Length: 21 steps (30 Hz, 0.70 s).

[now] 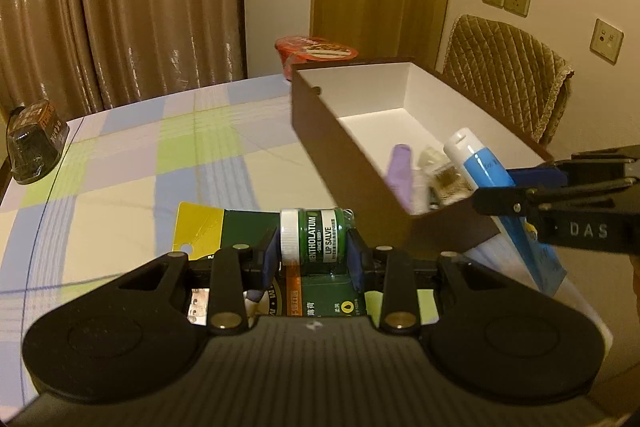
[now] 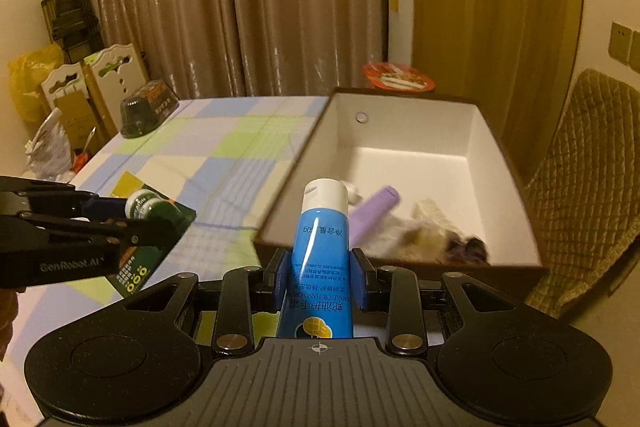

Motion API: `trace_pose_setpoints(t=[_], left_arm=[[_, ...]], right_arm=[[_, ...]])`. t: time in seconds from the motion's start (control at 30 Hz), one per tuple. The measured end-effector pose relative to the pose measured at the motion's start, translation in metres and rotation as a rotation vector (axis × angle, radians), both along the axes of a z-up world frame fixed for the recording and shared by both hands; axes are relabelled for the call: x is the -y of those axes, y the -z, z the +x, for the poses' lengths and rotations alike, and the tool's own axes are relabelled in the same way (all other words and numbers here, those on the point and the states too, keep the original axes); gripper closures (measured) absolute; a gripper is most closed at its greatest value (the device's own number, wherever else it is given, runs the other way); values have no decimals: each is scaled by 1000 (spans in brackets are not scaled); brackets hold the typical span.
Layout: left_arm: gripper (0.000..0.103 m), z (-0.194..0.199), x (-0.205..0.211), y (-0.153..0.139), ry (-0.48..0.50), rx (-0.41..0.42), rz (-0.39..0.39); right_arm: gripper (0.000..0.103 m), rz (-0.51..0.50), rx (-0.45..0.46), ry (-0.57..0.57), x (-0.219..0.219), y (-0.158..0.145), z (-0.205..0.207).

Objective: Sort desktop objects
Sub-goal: 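Carry the lip-salve card and blue tube with both tools over the brown box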

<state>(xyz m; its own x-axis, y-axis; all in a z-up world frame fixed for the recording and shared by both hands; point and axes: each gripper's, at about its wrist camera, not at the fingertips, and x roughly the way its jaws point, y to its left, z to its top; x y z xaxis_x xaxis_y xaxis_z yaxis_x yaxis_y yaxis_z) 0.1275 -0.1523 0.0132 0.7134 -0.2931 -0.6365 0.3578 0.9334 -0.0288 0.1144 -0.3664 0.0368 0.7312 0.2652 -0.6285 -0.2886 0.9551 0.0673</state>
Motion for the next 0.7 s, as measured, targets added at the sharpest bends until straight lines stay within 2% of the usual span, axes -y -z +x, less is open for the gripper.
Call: trace_pose_setpoints(t=[0.13,0.33,0.7], left_arm=[[73,-17,30,-6,2,-4,0],[73,-23,59,-11,63,-6,9],[73,-26,74,-10,152,-21,-15]], right_arm=[[72,1,-1,31,28,-1,-13],[72,-7,-4,124,53,-2,-25],[71,-31,0,197,61,-12,-37]])
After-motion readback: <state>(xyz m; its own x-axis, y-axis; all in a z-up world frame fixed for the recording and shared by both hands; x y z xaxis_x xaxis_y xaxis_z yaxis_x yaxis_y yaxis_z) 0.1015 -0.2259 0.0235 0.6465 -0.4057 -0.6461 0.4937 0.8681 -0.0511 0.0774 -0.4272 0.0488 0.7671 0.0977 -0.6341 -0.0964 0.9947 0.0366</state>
